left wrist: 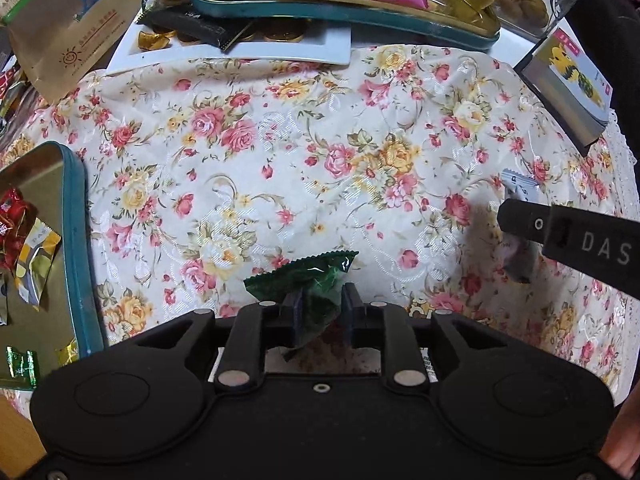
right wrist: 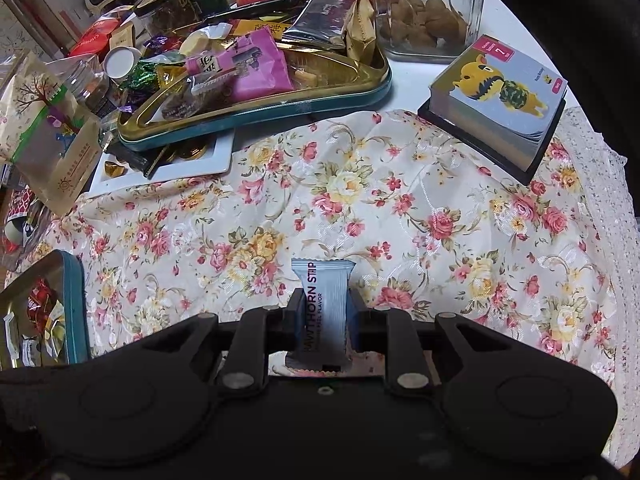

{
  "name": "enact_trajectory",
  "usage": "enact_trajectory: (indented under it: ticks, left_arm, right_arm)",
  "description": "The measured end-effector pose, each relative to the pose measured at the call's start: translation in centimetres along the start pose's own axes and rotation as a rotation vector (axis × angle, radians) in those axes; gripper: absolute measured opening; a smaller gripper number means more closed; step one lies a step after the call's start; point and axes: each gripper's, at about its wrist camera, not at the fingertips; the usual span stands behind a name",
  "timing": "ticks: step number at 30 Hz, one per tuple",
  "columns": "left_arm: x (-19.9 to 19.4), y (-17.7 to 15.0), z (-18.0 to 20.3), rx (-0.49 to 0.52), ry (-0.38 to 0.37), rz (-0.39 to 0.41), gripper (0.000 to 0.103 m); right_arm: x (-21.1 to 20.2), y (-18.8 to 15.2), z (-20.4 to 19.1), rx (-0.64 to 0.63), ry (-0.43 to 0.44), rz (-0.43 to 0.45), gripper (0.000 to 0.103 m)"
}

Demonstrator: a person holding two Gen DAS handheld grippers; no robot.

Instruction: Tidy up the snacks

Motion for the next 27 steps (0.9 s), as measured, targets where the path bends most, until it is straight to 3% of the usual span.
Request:
enact_trajectory:
  ticks: [5,11,15,19,23,27]
  left_arm:
    - [0.0,-0.2,0.7,0.031,0.006,0.017,0.038]
    - [0.2,0.0,0.6,0.034,0.006,0.015,0.039]
    - [-0.6,0.2,-0.8,-0.018,-0.054,-0.009,0.039]
    - [-1.4,0.1,-1.5,-0.029,-0.014,0.037,0.039]
    - [-0.1,0.0,-1.5,-0.001,-0.045,-0.015,0.039]
    - [0.8,-0.5,-0.7,0.035,0.005,-0.015,0.04]
  right_arm:
    - [0.0,0.1,0.2,0.008,-0.003,-0.001,0.023]
    - [-0.1,0.0,0.1,0.009,0.0,0.001,0.023]
    - [-0.2,0.0,0.2,0.011,0.001,0.003,0.023]
    - [-0.6,0.0,0.4,0.018,0.015,0.011,0.023]
    - [-0.7,-0.1,0.1,0.01,0.02,0.01,0.023]
    - [-0.5,-0.6,-0.5,0.0,0.035,-0.002,0.023]
Point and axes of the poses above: each gripper's, at about its wrist camera, not at the fingertips, and x roughly the way its jaws point, z to its right, y to its top, and after that the axes turned 9 degrees about -z, right-handed
